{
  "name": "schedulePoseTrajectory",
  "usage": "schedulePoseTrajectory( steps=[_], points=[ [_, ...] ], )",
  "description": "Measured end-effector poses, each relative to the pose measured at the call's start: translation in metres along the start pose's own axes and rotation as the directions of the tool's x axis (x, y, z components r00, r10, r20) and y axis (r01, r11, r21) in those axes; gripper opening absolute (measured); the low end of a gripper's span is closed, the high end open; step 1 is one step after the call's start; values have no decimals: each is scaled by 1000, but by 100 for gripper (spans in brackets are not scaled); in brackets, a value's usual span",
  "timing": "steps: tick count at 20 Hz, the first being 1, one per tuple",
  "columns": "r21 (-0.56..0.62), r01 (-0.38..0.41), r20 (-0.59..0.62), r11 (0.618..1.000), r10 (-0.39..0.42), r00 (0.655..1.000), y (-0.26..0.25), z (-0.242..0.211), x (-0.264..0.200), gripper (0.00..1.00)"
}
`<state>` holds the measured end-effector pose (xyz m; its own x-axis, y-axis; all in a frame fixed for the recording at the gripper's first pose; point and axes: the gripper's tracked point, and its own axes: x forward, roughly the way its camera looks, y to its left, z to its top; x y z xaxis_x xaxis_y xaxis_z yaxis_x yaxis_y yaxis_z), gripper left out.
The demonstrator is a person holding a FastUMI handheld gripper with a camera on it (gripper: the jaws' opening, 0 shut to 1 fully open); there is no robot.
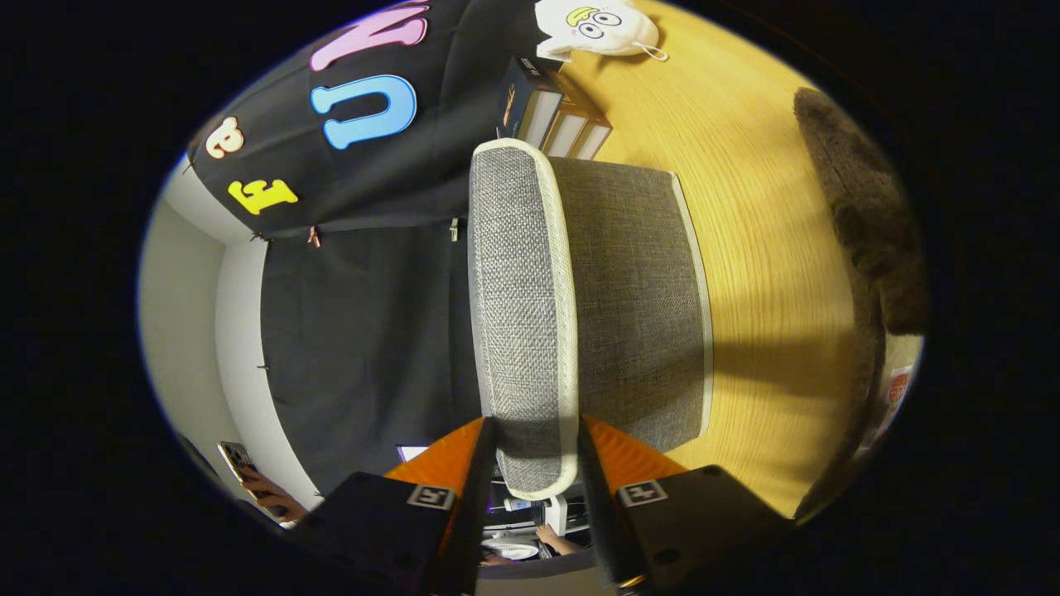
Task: Open the storage box then place both shoes into the box .Put the left shoe in first, then the right shoe, with the right side of both shoes facing outward in a uniform manner.
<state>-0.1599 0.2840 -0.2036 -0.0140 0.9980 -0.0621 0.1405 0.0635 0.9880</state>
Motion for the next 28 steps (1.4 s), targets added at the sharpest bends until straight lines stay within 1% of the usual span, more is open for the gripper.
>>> schedulePoseTrajectory(
  steps=[2, 3, 4, 5, 8, 14, 18, 22, 26, 28],
  points=[
    [-13, -27, 60, 1000, 27, 998, 12, 5, -8, 22],
    [-24, -39, 74, 999, 41, 996, 18, 8, -11, 8],
    [-33, -42, 76, 999, 45, 996, 23, 8, -15, 7],
    [-48, -30, 70, 998, 33, 997, 25, 4, -13, 5],
    [-121, 20, 65, 992, -12, 998, 38, 1, -10, 5],
    [-229, 71, 53, 971, -60, 997, 88, 2, 8, 5],
    [-283, 40, 40, 958, -30, 999, 136, -1, 29, 6],
    [-305, 7, 41, 952, 5, 999, 174, 5, 62, 8],
    [-318, -27, 30, 948, 38, 999, 205, 2, 97, 7],
    [-324, -29, 18, 945, 37, 999, 214, -1, 118, 8]
  ],
)
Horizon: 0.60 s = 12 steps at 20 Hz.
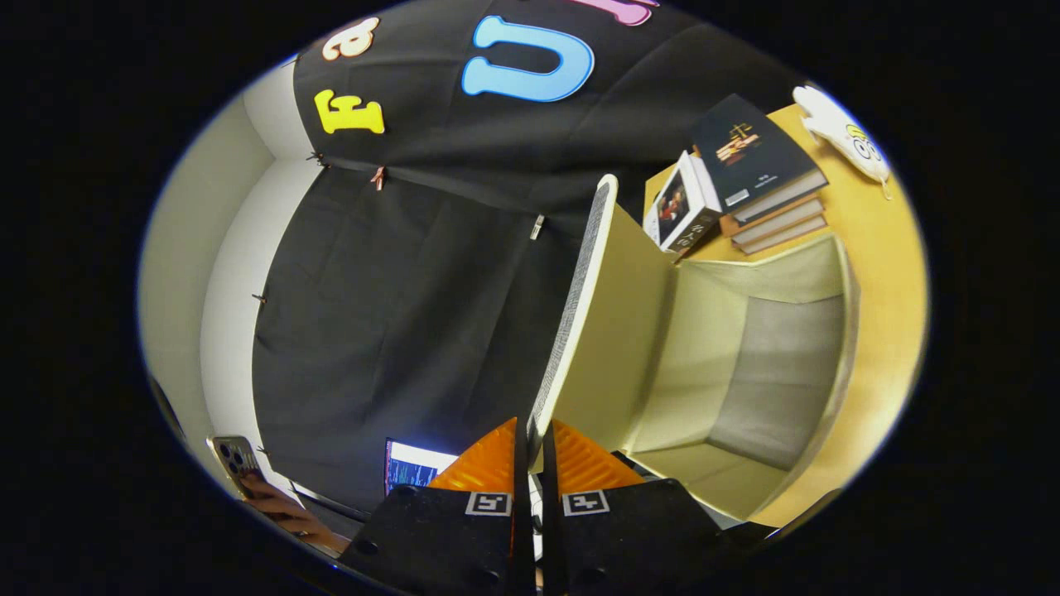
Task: Open the storage box then place both shoes into the box .Put the left shoe in first, then the right shoe, with the right side of both shoes facing outward in a uniform manner.
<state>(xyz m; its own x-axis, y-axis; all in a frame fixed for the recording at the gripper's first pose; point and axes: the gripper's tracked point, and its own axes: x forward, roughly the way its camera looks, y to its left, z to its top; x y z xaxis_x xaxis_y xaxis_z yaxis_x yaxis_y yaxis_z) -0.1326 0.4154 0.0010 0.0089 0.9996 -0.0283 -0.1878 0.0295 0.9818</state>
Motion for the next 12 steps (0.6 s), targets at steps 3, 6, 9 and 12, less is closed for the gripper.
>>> schedulePoseTrajectory(
  steps=[3, 6, 9, 12],
  points=[
    [-25, -6, -29, 1000, 6, 1000, 14, -5, 32, 9],
    [-41, -6, -68, 999, 3, 998, 21, -13, 59, 13],
    [-36, 5, -94, 999, -8, 995, 22, -18, 74, 22],
    [-51, 37, -90, 998, -42, 995, 12, -19, 77, 54]
  ],
)
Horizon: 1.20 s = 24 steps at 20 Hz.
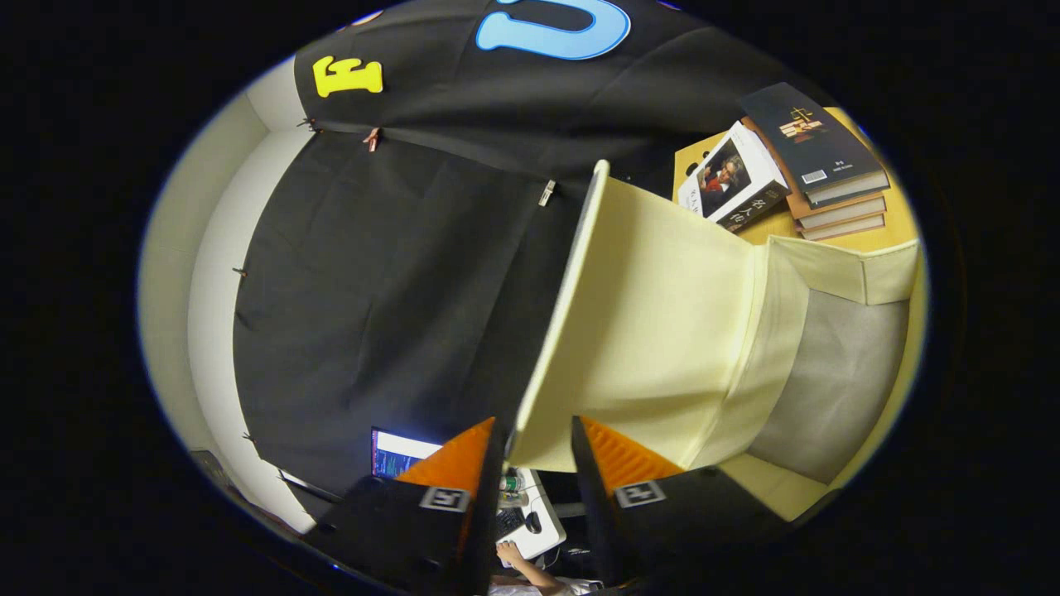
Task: Open the storage box then place both shoes into the box .Put the left shoe in first, then the right shoe, with the right side of both shoes facing outward in a uniform manner.
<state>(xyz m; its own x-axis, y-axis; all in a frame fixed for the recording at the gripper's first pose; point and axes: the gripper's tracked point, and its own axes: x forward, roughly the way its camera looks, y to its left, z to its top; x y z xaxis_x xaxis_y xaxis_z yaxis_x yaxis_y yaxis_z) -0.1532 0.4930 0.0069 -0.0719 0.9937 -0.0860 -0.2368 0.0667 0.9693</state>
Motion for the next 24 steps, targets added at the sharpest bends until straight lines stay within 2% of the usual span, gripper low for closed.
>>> schedulePoseTrajectory(
  steps=[3, 4, 6, 9, 14, 16, 18, 20, 22, 24],
  points=[
    [-3, 22, 21, 1000, -22, 1000, -7, 4, -6, 85],
    [-5, 38, 29, 999, -37, 999, -13, 7, -9, 86],
    [1, 59, 62, 998, -59, 996, -19, 13, -16, 96],
    [32, 48, 121, 998, -51, 991, -18, 22, -32, 96],
    [-28, 36, 214, 999, -29, 976, -17, 22, -88, 96],
    [-55, 62, 249, 997, -47, 967, -24, 21, -116, 96],
    [-107, 129, 287, 986, -93, 953, -38, 20, -147, 96],
    [-168, 230, 300, 958, -173, 938, -59, 13, -181, 96],
    [-226, 348, 323, 910, -267, 908, -82, 6, -213, 96],
    [-251, 459, 351, 852, -362, 864, -110, 0, -243, 96]
  ],
)
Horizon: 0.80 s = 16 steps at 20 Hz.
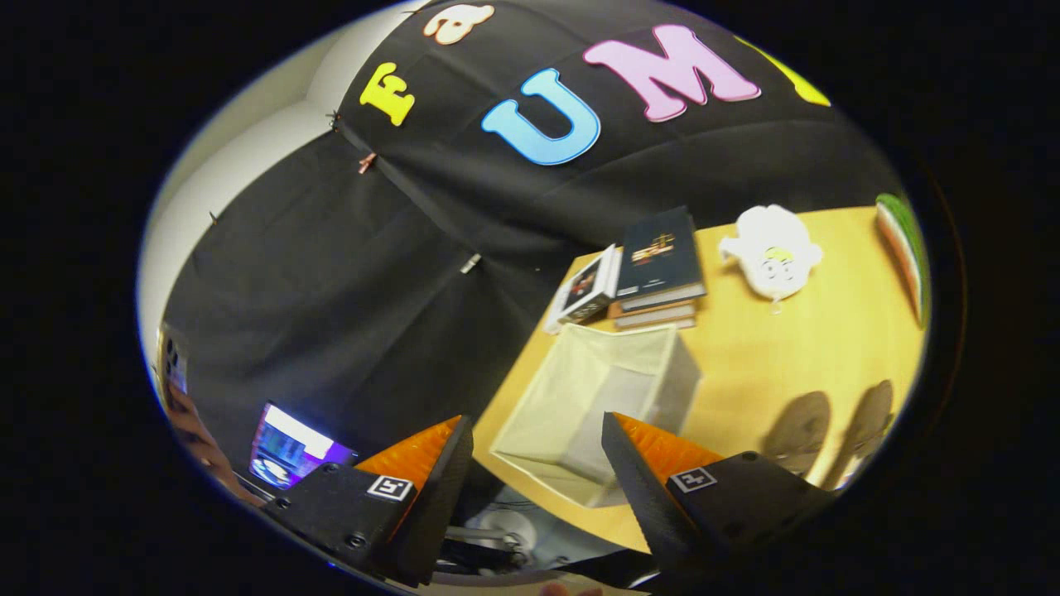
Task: Open the storage box then place both shoes into the box .Put the left shoe in first, then the right shoe, with the right side of both shoes facing outward in a uniform manner.
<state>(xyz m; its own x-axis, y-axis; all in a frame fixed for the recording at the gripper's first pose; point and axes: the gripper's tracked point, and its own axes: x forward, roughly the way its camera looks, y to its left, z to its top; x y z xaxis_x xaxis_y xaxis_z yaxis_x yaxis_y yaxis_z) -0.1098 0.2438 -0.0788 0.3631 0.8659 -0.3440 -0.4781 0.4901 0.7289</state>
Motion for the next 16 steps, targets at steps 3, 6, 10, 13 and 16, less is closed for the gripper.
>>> schedulePoseTrajectory(
  steps=[3, 6, 10, 13, 16],
  points=[
    [-50, 170, -40, 984, -172, 984, -58, -22, -28, 97],
    [-66, 288, -89, 955, -293, 952, -103, -50, -49, 96],
    [-119, 402, -153, 908, -417, 896, -159, -96, -55, 95],
    [-159, 462, -166, 872, -485, 858, -191, -116, -49, 87],
    [-178, 519, -173, 836, -546, 820, -220, -128, -36, 80]
  ],
)
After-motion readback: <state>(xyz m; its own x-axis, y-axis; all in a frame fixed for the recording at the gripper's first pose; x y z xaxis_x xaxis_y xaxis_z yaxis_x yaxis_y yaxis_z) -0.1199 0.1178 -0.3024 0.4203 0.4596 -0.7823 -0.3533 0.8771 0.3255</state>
